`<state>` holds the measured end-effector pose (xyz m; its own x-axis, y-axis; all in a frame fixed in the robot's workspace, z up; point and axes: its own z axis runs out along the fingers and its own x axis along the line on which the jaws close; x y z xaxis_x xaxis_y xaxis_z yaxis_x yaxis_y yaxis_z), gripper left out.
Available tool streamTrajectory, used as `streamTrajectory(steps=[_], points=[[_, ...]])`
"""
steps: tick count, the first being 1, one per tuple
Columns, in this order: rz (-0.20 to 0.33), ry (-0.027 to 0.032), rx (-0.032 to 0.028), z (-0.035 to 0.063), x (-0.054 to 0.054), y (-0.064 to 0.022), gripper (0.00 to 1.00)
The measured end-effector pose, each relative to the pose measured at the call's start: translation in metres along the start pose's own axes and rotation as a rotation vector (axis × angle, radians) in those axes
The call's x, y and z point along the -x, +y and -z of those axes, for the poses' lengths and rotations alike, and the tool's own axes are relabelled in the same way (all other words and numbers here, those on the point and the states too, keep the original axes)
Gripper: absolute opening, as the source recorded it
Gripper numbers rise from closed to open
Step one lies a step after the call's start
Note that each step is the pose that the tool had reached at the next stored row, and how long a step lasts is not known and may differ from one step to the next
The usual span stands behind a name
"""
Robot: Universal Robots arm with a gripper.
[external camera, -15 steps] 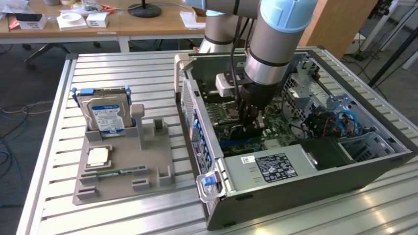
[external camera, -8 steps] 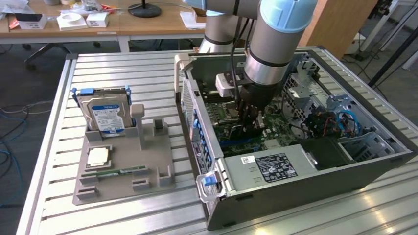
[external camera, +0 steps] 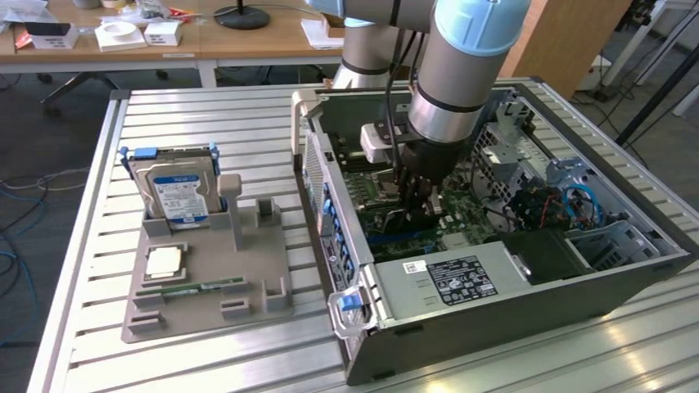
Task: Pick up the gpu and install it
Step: 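Insert the gpu into the slot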
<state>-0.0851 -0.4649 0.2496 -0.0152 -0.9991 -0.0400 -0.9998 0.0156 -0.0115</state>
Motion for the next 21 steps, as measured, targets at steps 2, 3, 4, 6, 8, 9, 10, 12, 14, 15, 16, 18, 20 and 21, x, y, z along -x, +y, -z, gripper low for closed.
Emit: streamTrajectory(steps=[2, 3, 4, 6, 8, 9, 10, 12, 14, 15, 16, 18, 20, 21], points=[[0.000, 0.0000, 0.0000, 0.0000, 0.0000, 0.0001, 0.26], [0.000, 0.0000, -0.0001, 0.0000, 0.0000, 0.0003, 0.26], [0.000, -0.0001, -0.0001, 0.0000, 0.0000, 0.0003, 0.26], [0.000, 0.0000, 0.0000, 0.0000, 0.0000, 0.0003, 0.26], [0.000, 0.0000, -0.0001, 0.0000, 0.0000, 0.0004, 0.26], [0.000, 0.0000, 0.0000, 0.0000, 0.0000, 0.0004, 0.26], [0.000, -0.0001, 0.0000, 0.0000, 0.0000, 0.0004, 0.26], [0.000, -0.0001, 0.0001, 0.0000, 0.0000, 0.0004, 0.27], [0.000, 0.0000, 0.0001, 0.0000, 0.0000, 0.0005, 0.27], [0.000, 0.0001, 0.0001, 0.0000, 0.0000, 0.0004, 0.34], [0.000, 0.0001, 0.0000, 0.0000, 0.0000, 0.0004, 0.34], [0.000, 0.0001, 0.0000, 0.0000, 0.0000, 0.0004, 0.34], [0.000, 0.0000, 0.0000, 0.0000, 0.0000, 0.0004, 0.34], [0.000, 0.0000, 0.0000, 0.0000, 0.0000, 0.0004, 0.34]])
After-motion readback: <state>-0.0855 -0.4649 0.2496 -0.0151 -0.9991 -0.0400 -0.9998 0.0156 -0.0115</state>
